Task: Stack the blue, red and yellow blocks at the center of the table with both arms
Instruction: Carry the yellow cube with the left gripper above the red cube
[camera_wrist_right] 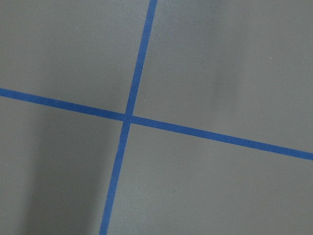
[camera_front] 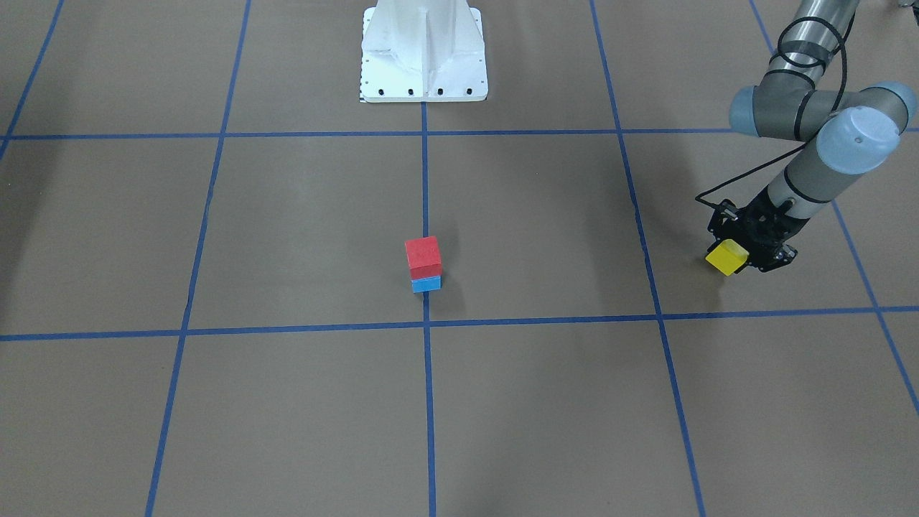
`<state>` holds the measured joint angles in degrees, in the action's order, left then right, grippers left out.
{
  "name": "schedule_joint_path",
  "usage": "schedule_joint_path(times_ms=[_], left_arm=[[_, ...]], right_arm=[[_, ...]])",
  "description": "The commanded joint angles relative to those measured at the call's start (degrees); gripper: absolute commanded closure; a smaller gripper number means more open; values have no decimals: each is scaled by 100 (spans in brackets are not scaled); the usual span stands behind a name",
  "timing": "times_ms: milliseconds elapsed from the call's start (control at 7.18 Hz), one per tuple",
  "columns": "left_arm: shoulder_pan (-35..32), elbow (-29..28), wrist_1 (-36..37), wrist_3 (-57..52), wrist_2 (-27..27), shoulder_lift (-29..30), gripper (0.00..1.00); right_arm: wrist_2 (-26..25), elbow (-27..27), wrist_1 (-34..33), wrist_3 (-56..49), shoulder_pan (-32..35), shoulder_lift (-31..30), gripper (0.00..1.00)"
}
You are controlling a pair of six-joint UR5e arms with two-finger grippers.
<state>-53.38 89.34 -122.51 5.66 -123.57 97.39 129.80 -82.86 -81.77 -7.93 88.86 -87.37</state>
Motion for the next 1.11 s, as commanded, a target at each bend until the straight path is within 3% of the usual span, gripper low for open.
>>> schedule_joint_path(times_ms=[0, 139, 279, 418, 697, 975], left_arm=[[3, 84, 17, 2147, -219, 515, 100], [11, 49, 17, 3446, -203, 953, 100], [90, 48, 43, 4068, -194, 1236, 100], [334, 83, 531, 4674, -89, 1657, 100], [957, 145, 2091, 5678, 717, 2763, 100], [1240, 172, 3229, 6137, 886, 3599, 100]], right_arm=[[-7, -19, 3, 2, 0, -43, 0], [-7, -37, 3, 2, 0, -43, 0], [2, -54, 3, 2, 0, -43, 0], [2, -54, 3, 2, 0, -43, 0], [2, -54, 3, 2, 0, -43, 0], [2, -46, 3, -7, 0, -52, 0]])
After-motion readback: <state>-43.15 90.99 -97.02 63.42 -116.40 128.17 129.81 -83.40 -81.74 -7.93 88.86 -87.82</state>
